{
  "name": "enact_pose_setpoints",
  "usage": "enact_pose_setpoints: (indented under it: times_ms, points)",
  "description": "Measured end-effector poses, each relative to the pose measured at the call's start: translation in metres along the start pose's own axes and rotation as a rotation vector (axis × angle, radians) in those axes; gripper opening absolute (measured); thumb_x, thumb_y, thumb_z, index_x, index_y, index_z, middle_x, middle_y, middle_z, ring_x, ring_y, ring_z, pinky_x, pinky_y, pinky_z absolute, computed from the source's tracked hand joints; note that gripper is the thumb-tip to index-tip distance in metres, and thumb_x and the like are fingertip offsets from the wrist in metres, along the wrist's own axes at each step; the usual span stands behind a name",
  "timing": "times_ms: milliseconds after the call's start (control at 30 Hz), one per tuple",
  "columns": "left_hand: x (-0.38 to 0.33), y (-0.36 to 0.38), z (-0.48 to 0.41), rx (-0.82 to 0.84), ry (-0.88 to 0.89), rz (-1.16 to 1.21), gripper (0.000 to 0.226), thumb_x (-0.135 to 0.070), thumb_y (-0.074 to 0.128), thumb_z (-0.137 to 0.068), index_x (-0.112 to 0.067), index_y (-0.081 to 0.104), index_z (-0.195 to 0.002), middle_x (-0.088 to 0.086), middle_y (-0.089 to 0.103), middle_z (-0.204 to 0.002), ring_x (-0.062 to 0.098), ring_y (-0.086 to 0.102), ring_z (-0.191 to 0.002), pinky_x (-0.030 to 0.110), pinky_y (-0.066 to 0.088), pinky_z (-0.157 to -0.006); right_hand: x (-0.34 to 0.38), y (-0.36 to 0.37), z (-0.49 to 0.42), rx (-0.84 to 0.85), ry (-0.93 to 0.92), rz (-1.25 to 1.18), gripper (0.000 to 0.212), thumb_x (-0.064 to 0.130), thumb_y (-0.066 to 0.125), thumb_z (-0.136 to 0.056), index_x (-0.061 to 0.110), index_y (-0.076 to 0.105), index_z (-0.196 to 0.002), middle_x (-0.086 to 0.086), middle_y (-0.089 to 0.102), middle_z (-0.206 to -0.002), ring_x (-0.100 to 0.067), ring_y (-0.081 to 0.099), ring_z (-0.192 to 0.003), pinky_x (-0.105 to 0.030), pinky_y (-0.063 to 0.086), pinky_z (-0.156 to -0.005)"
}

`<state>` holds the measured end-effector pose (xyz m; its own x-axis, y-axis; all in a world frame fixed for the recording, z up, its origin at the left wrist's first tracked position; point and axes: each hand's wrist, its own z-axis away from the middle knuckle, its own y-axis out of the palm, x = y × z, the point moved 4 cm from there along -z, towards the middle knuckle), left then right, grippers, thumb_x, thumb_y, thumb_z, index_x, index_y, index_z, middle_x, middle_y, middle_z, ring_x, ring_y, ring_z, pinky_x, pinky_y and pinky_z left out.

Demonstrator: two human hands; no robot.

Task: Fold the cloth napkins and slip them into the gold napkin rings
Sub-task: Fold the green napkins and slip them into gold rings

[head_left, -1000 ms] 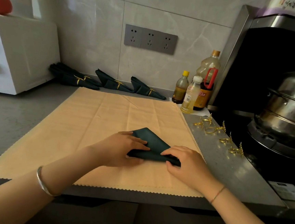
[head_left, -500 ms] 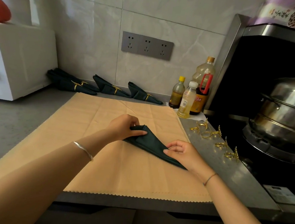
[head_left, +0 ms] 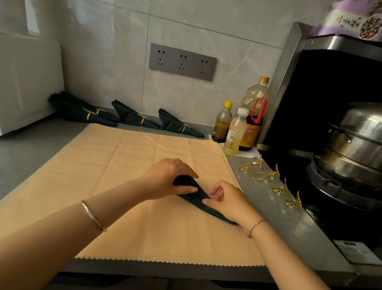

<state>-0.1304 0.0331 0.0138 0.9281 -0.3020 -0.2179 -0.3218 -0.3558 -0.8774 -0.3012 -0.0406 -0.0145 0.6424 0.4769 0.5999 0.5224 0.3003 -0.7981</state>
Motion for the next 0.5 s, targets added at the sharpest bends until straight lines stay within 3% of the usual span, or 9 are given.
enact_pose_setpoints:
  times_ms: [100, 167, 233, 367, 500]
  points:
    - [-0.010, 0.013, 0.008, 0.115, 0.061, 0.025, 0.053, -0.050, 0.065, -0.083, -0.027, 0.057, -0.130, -0.010, 0.060, -0.129, 0.007, 0.051, -0.120, 0.023, 0.038, -0.104, 0.002, -0.002, -0.003, 0.015, 0.028, 0.091, 0.029, 0.039, 0.072, -0.078, 0.025, 0.049, -0.088, 0.002, 0.062, -0.095, -0.017, 0.059, -0.089, -0.034, 0.051, -0.080]
    - [-0.013, 0.019, 0.012, 0.128, 0.065, -0.021, 0.059, -0.053, 0.066, -0.082, -0.028, 0.053, -0.134, -0.011, 0.053, -0.137, 0.006, 0.045, -0.128, 0.023, 0.030, -0.110, 0.002, 0.000, -0.005, 0.041, 0.059, 0.076, 0.030, 0.037, 0.073, -0.078, 0.023, 0.049, -0.087, 0.000, 0.061, -0.095, -0.018, 0.059, -0.089, -0.032, 0.050, -0.079]
    - [-0.014, 0.021, 0.013, 0.077, 0.063, -0.039, 0.062, -0.058, 0.065, -0.080, -0.029, 0.053, -0.133, -0.012, 0.052, -0.137, 0.006, 0.044, -0.128, 0.022, 0.025, -0.110, 0.001, 0.002, -0.005, 0.077, 0.099, -0.078, 0.030, 0.034, 0.076, -0.077, 0.020, 0.051, -0.085, -0.001, 0.061, -0.091, -0.017, 0.058, -0.085, -0.029, 0.047, -0.074]
    - [-0.021, 0.024, 0.008, -0.014, 0.093, -0.042, 0.053, -0.056, 0.064, -0.081, -0.025, 0.059, -0.124, -0.009, 0.064, -0.117, 0.011, 0.056, -0.110, 0.024, 0.031, -0.102, -0.003, -0.005, 0.009, 0.115, 0.202, -0.521, 0.025, 0.036, 0.073, -0.079, 0.014, 0.062, -0.086, 0.002, 0.066, -0.080, -0.009, 0.058, -0.073, -0.015, 0.044, -0.057]
    - [-0.031, 0.029, -0.005, 0.015, 0.101, -0.088, 0.032, -0.031, 0.061, -0.090, -0.022, 0.061, -0.121, -0.004, 0.066, -0.115, 0.018, 0.059, -0.107, 0.025, 0.032, -0.100, -0.014, -0.011, 0.020, 0.152, 0.234, -0.617, 0.030, 0.036, 0.070, -0.081, 0.010, 0.066, -0.094, -0.001, 0.068, -0.083, -0.010, 0.060, -0.075, -0.018, 0.045, -0.062]
